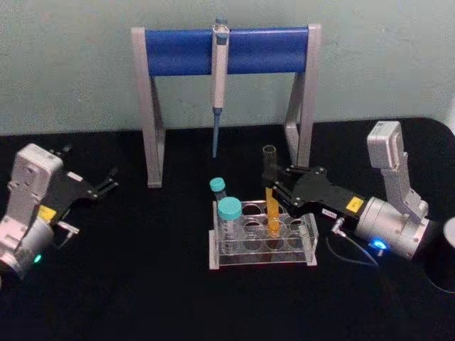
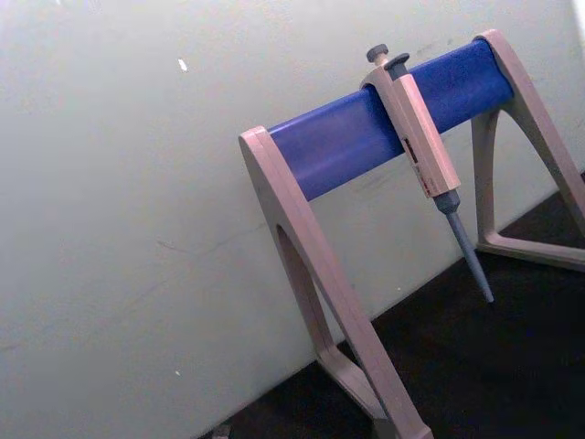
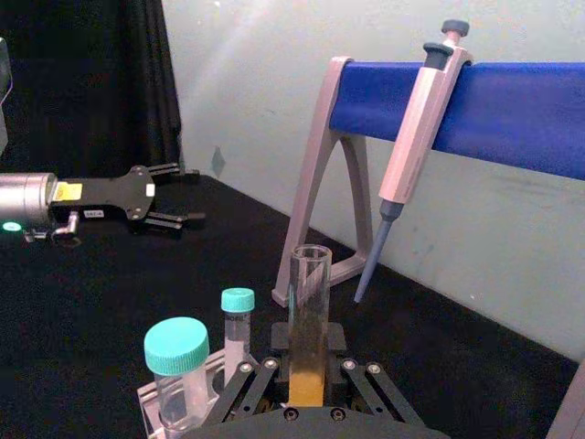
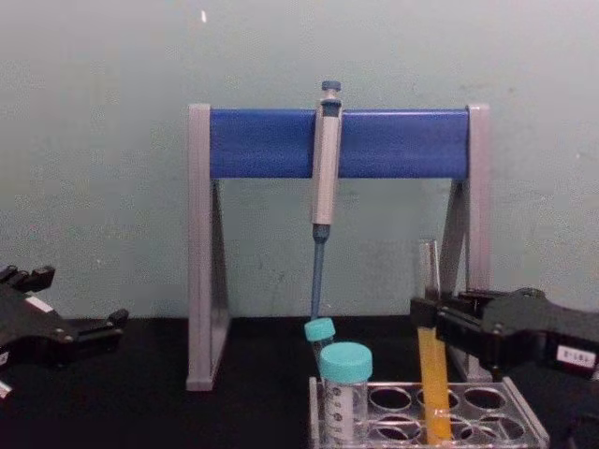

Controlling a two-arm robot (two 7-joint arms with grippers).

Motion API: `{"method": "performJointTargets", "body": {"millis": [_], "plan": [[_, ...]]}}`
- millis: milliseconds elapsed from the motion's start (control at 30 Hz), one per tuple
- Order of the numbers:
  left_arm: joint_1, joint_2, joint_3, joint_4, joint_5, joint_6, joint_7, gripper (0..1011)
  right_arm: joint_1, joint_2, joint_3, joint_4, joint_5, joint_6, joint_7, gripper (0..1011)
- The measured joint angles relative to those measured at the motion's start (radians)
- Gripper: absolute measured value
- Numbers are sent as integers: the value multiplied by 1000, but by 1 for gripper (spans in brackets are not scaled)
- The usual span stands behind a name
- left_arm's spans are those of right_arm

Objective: Pick up the test tube from the test tube rack, shake it, then place it back into the test tube rack.

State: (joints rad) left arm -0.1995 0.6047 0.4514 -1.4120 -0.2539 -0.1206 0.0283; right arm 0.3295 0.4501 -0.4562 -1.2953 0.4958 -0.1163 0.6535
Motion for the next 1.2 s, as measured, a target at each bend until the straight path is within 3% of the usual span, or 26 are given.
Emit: {"method": "performJointTargets", "body": {"millis": [900, 1033, 1100, 1200], "plan": [[0, 0, 0, 0, 0, 0, 0, 1001, -2, 0, 1, -2, 0, -2, -1, 235], [0, 0, 0, 0, 0, 0, 0, 1001, -2, 0, 1, -2, 0, -2, -1, 291], [0, 0, 0, 0, 0, 0, 0, 1001, -2, 0, 1, -2, 0, -2, -1, 416], [0, 0, 0, 0, 0, 0, 0, 1001, -2, 0, 1, -2, 0, -3, -1, 487]]}}
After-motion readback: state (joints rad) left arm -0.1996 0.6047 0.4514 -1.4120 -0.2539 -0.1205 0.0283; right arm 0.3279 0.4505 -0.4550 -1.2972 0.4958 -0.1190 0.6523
